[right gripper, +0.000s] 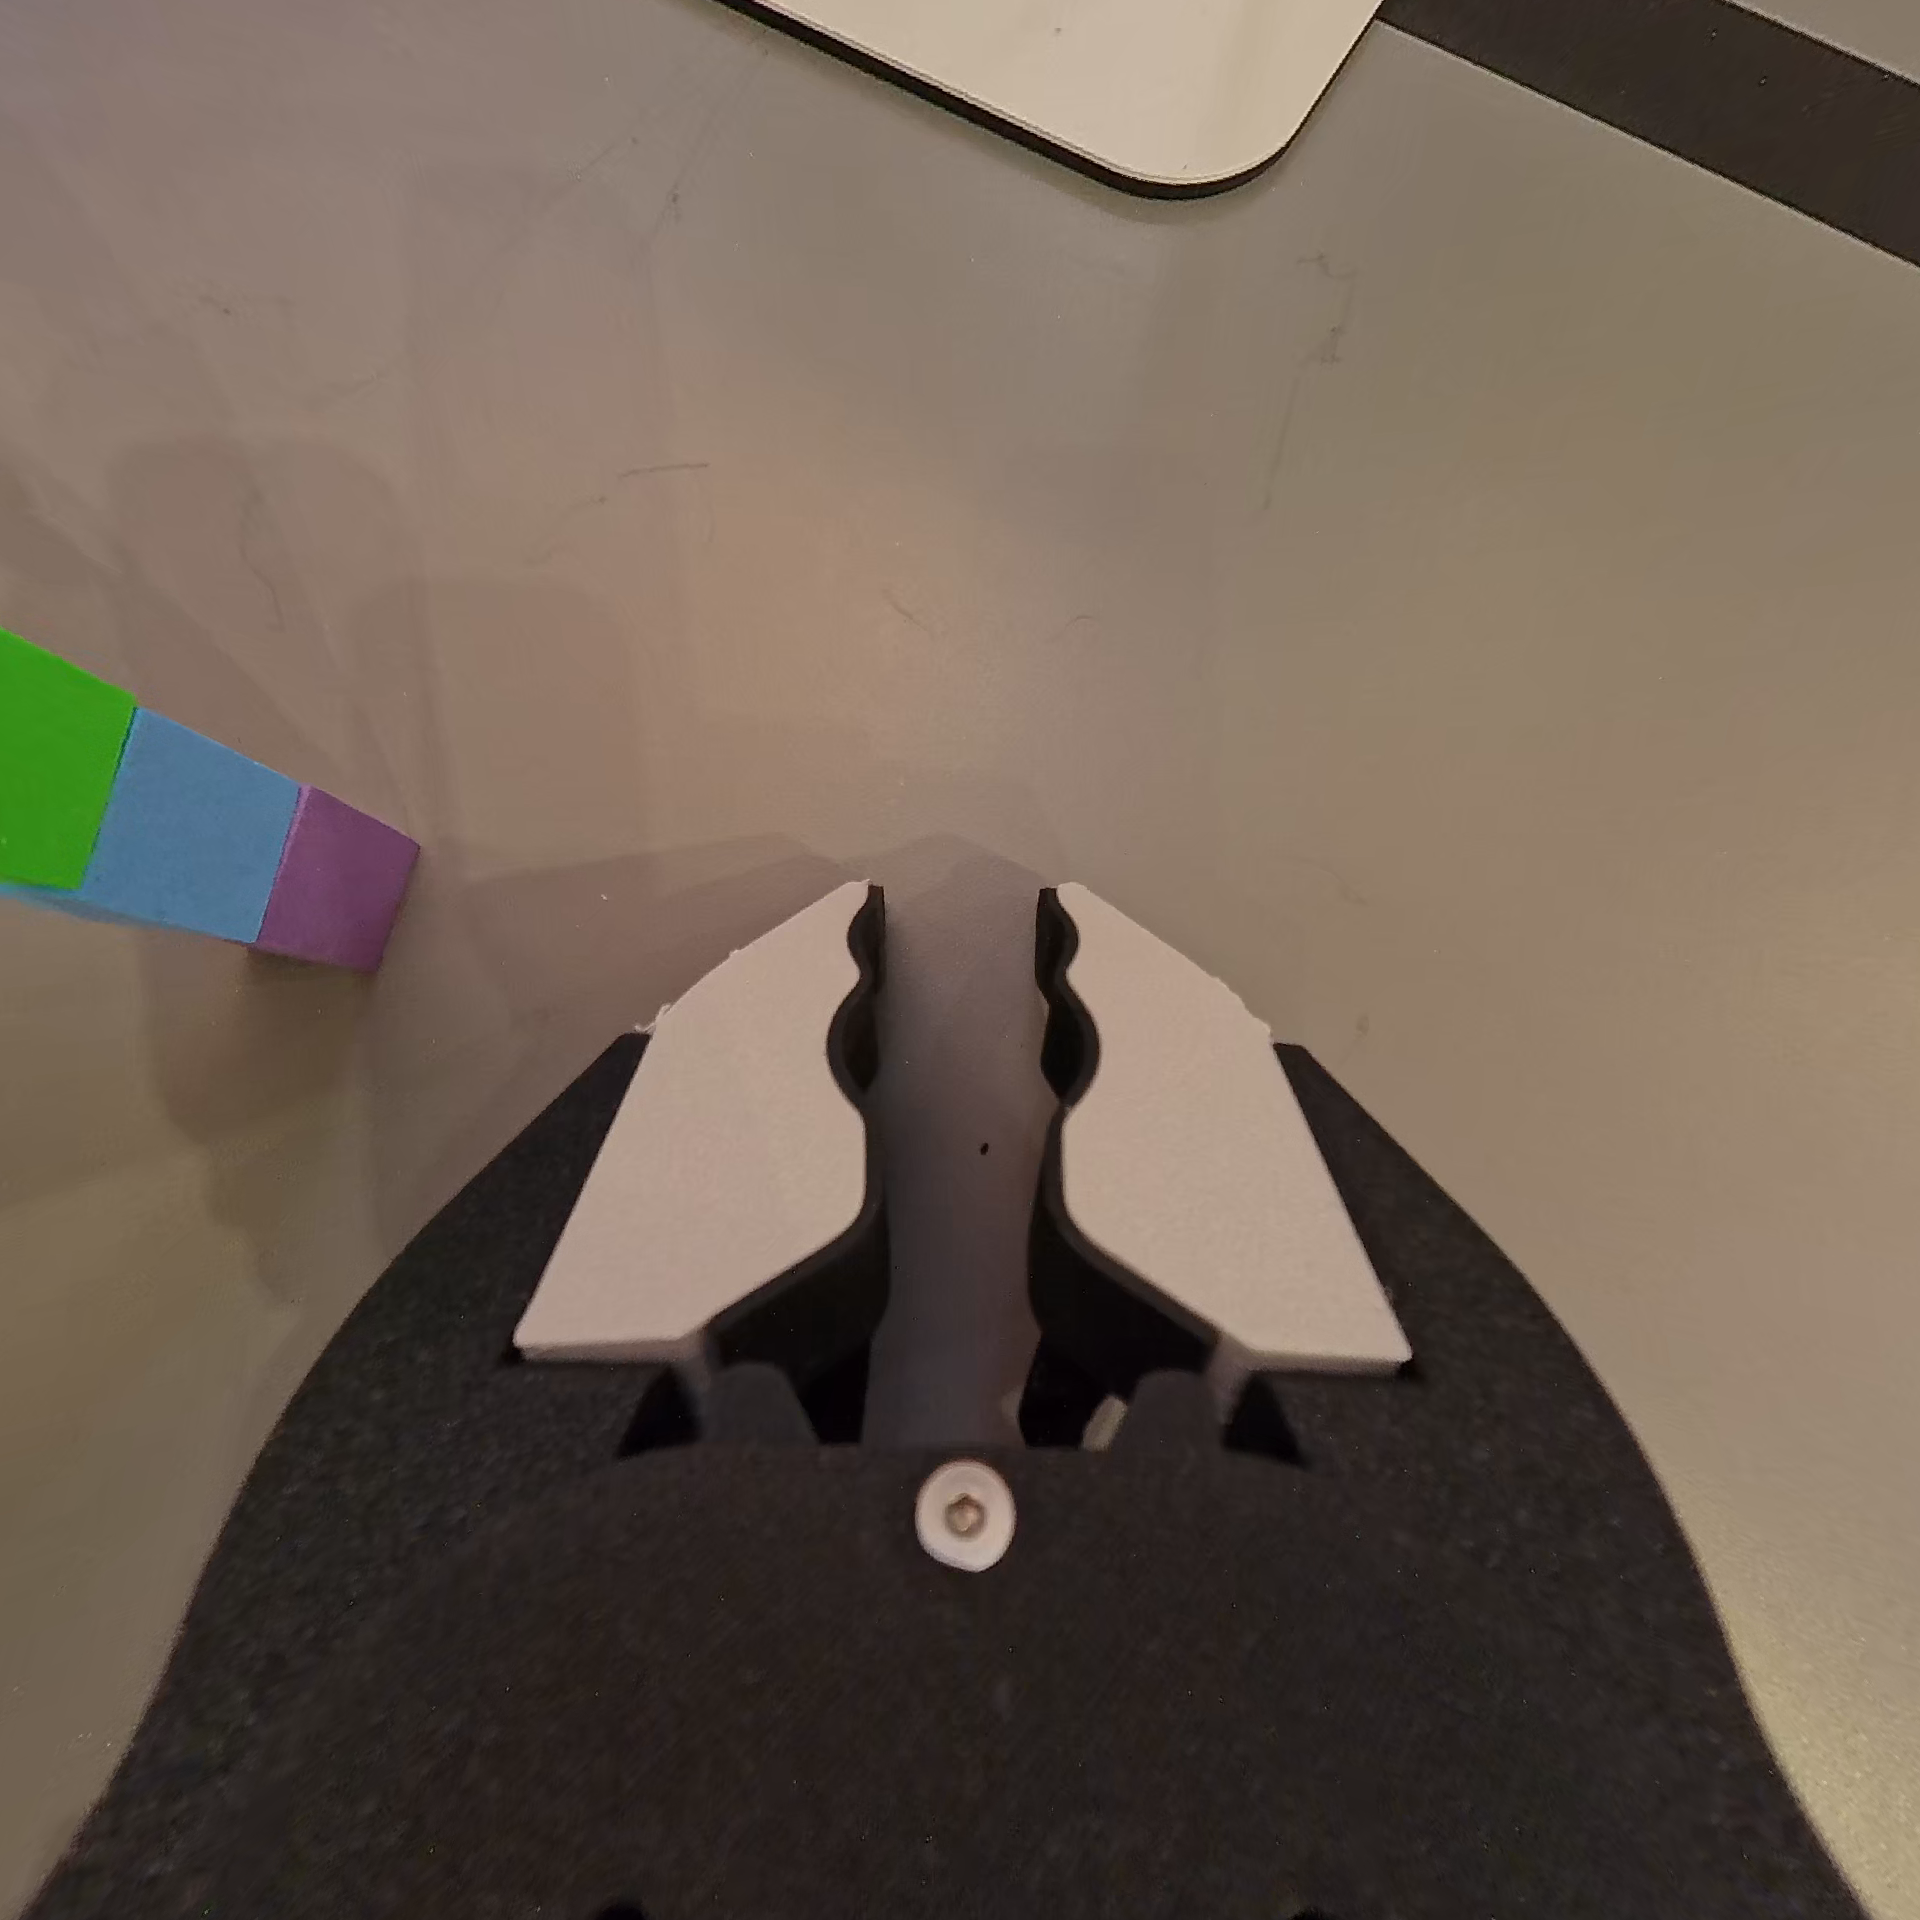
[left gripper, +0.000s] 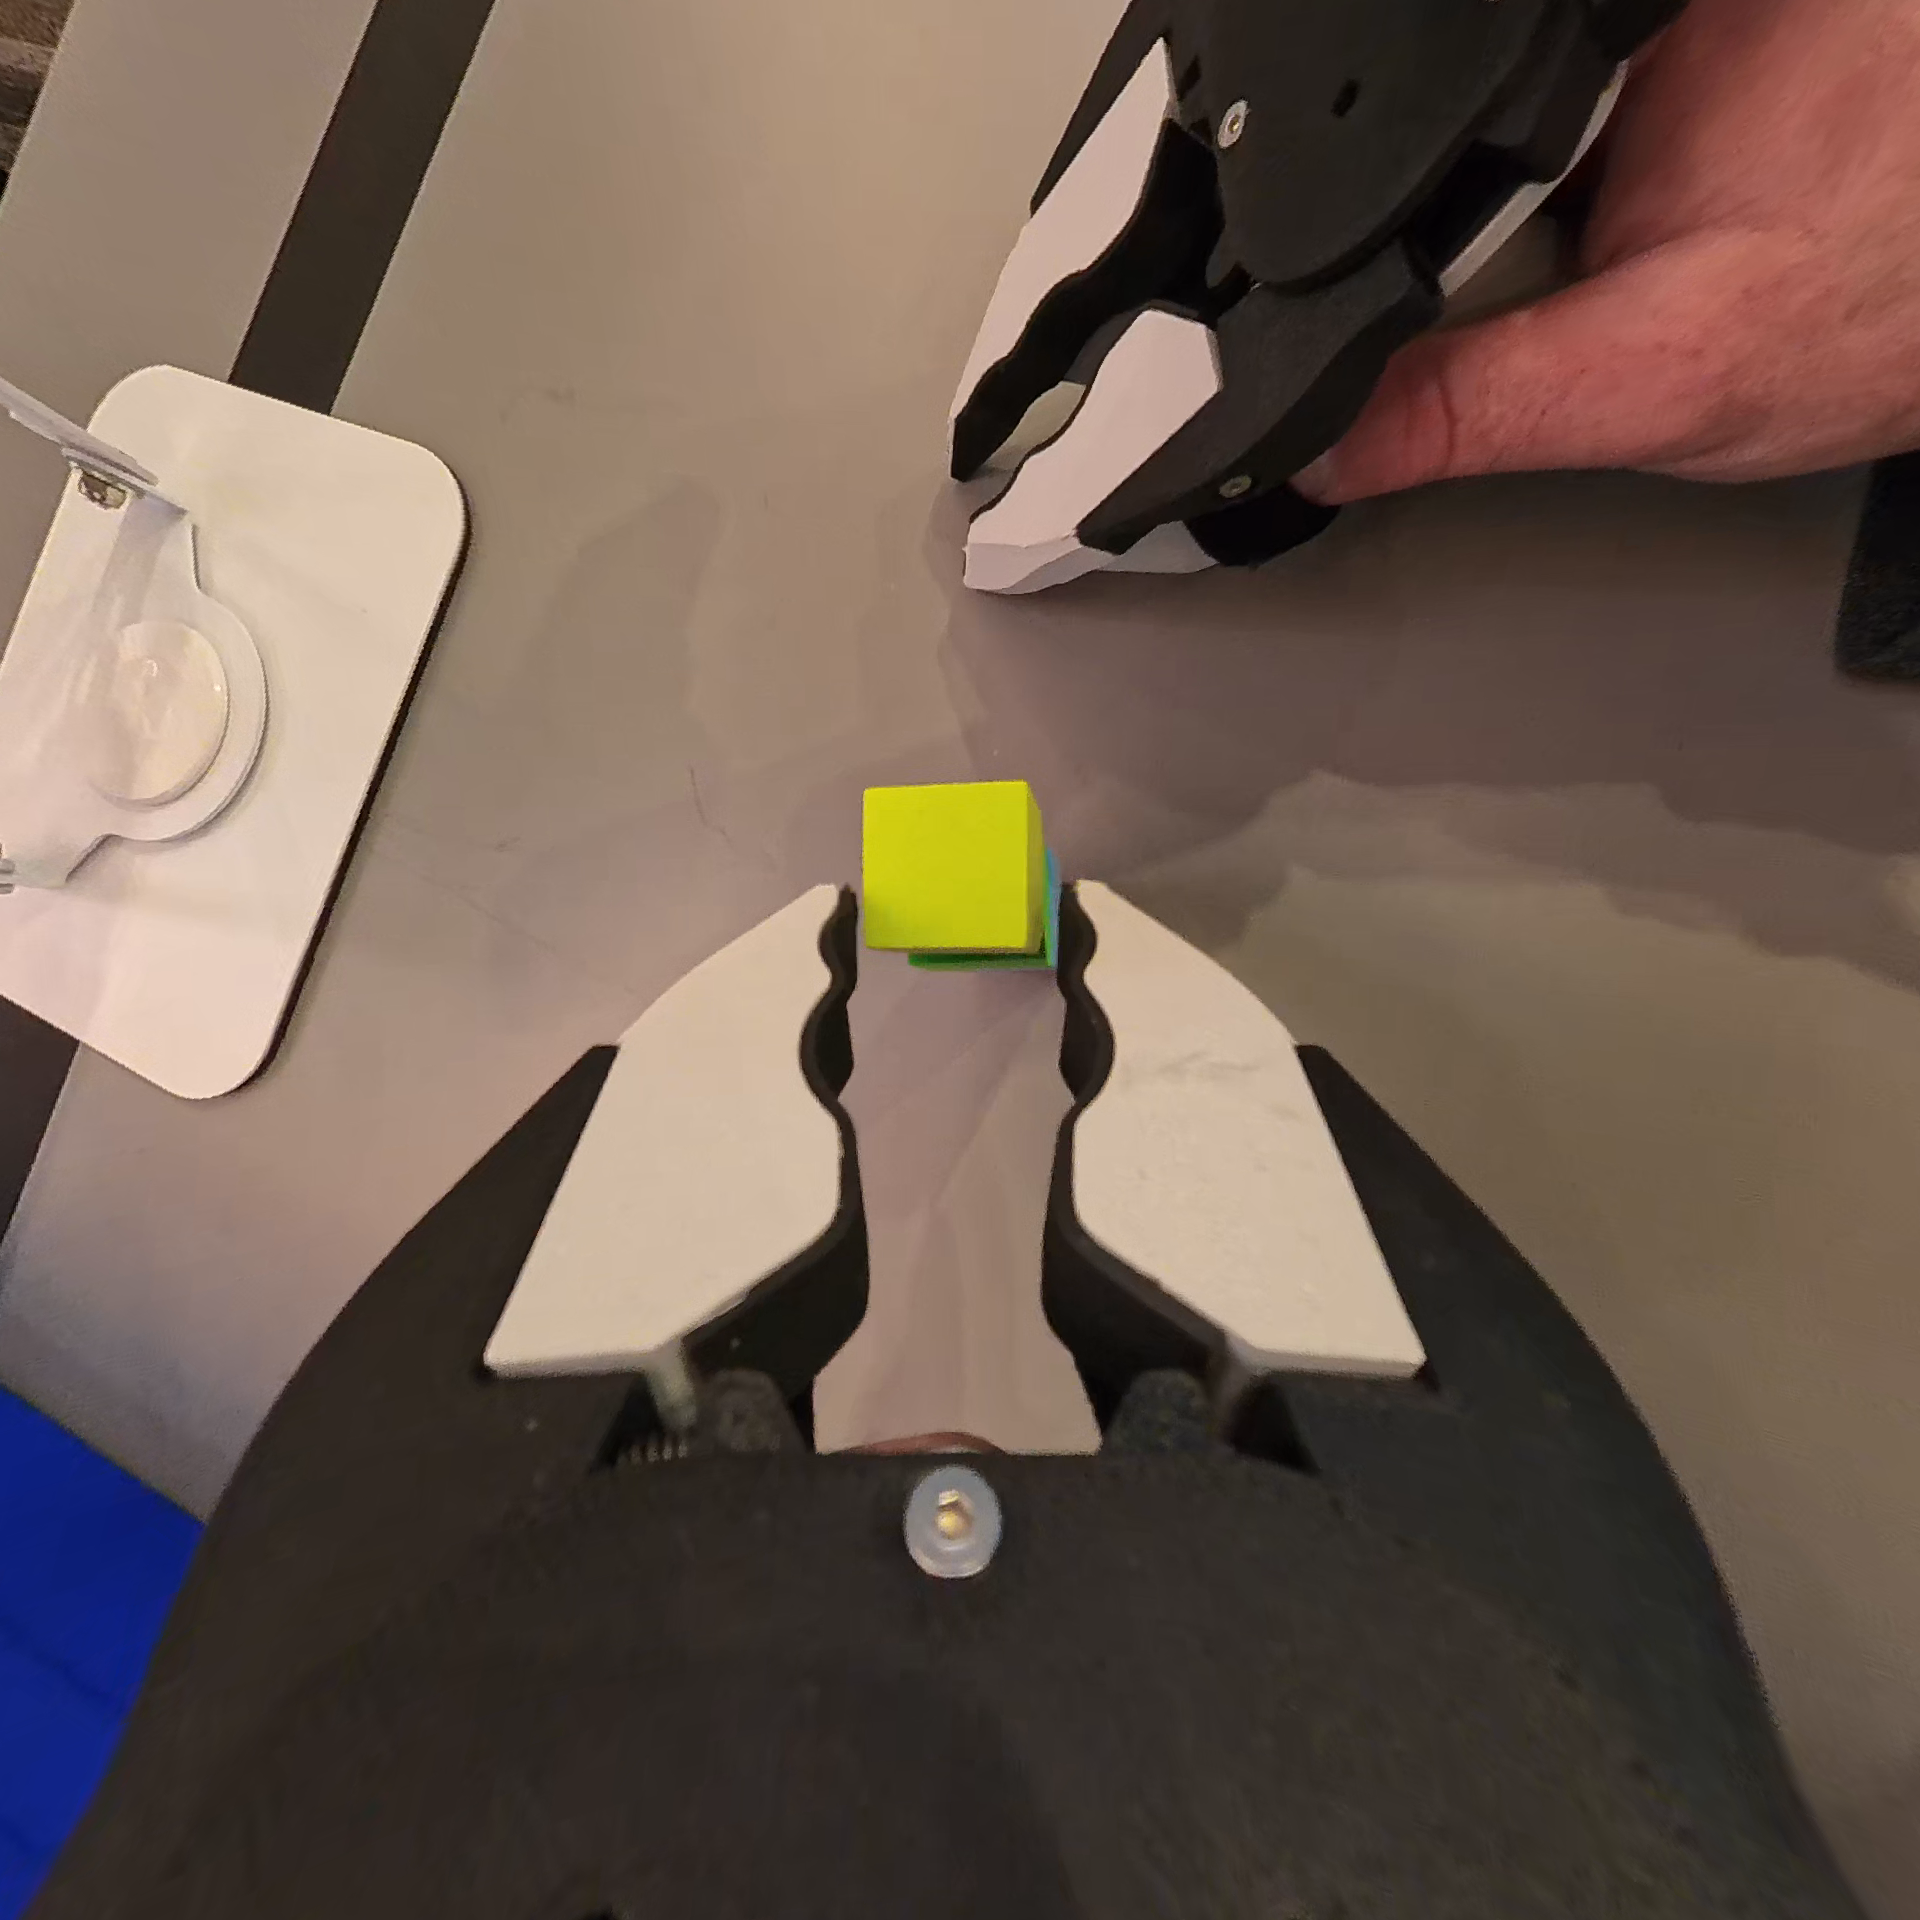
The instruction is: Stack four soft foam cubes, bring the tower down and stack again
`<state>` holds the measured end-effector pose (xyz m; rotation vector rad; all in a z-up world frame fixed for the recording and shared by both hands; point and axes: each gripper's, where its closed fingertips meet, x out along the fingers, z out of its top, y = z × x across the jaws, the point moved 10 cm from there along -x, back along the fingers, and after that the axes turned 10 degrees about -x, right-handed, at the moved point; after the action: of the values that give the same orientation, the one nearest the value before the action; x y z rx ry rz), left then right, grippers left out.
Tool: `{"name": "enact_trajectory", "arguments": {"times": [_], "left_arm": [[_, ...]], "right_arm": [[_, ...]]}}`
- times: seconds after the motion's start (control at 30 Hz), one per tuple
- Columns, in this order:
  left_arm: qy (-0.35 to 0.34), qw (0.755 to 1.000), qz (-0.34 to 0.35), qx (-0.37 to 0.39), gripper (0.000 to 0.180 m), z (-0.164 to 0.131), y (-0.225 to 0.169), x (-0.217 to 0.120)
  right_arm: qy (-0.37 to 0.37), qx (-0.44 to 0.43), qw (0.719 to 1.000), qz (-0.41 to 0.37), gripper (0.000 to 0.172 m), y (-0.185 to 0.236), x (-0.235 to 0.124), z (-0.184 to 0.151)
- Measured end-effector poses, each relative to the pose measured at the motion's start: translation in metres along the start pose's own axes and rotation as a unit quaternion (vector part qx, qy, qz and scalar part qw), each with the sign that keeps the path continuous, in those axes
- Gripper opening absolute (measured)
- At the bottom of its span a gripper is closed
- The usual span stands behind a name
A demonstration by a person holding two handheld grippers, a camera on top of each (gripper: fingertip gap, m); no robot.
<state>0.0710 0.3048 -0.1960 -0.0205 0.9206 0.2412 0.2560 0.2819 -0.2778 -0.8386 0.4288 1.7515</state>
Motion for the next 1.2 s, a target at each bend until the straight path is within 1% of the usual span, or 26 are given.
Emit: {"name": "enact_trajectory", "arguments": {"times": [0.13, 0.23, 0.3, 0.37, 0.47, 0.57, 0.7, 0.87, 0.97, 1.13, 1.2], "left_arm": [[-0.008, 1.0, 0.01, -0.006, 0.045, 0.0, 0.002, -0.006], [-0.019, 0.999, 0.025, -0.017, 0.047, -0.004, 0.007, -0.018], [-0.028, 0.998, 0.039, -0.033, 0.046, -0.01, 0.012, -0.028], [-0.038, 0.996, 0.065, -0.053, 0.037, -0.022, 0.02, -0.037], [-0.025, 0.991, 0.096, -0.087, 0.029, -0.051, 0.029, -0.043], [0.0, 0.985, 0.133, -0.108, 0.016, -0.087, 0.036, -0.047], [-0.004, 0.974, 0.155, -0.165, 0.0, -0.134, 0.044, -0.057], [0.014, 0.957, 0.186, -0.222, 0.0, -0.189, 0.052, -0.067], [0.015, 0.947, 0.191, -0.259, 0.0, -0.214, 0.06, -0.069], [-0.003, 0.928, 0.216, -0.302, 0.0, -0.234, 0.078, -0.08], [0.003, 0.923, 0.227, -0.31, 0.0, -0.242, 0.084, -0.081]], "right_arm": [[0.0, 0.0, 1.0, 0.001, 0.027, 0.0, 0.0, 0.0], [0.0, 0.0, 1.0, 0.001, 0.027, 0.0, 0.0, 0.0], [0.0, 0.0, 1.0, 0.001, 0.027, 0.0, 0.0, 0.0], [0.0, 0.0, 1.0, 0.0, 0.028, 0.0, 0.0, 0.0], [0.0, 0.0, 1.0, 0.001, 0.028, 0.0, 0.0, 0.0], [0.002, 0.001, 1.0, 0.002, 0.027, 0.0, -0.002, -0.001], [0.015, -0.014, 1.0, -0.014, 0.016, 0.0, -0.005, -0.003], [0.03, -0.006, 0.999, -0.026, 0.009, -0.001, -0.008, -0.004], [0.036, 0.004, 0.999, -0.034, 0.005, -0.005, -0.01, -0.006], [0.05, 0.024, 0.998, -0.044, 0.001, -0.009, -0.015, -0.01], [0.055, 0.029, 0.997, -0.051, 0.0, -0.011, -0.017, -0.012]]}}
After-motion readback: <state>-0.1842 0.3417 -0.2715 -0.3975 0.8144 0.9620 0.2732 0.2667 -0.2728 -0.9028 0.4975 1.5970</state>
